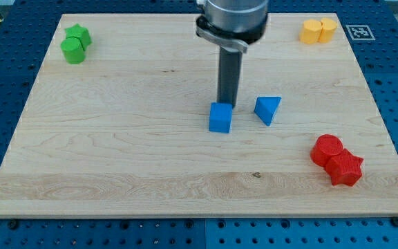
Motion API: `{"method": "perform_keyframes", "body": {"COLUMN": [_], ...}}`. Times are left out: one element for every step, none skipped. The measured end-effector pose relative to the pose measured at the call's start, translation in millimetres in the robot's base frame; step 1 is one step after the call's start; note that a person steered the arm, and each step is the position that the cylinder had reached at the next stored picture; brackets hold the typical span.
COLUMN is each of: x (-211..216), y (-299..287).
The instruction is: Move the blue triangle closer to red circle
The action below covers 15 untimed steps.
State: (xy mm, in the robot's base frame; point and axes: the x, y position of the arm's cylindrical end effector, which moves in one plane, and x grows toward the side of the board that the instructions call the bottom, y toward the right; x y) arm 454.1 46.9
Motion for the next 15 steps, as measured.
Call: {"method": "perform_keyframes", "body": {"x": [2,13,16,15,8,-25,-25,-11,11,20,20,20,20,22,28], "y": [1,18,28,33,38,40,42,63,75,78,107,124,136,131,113]}}
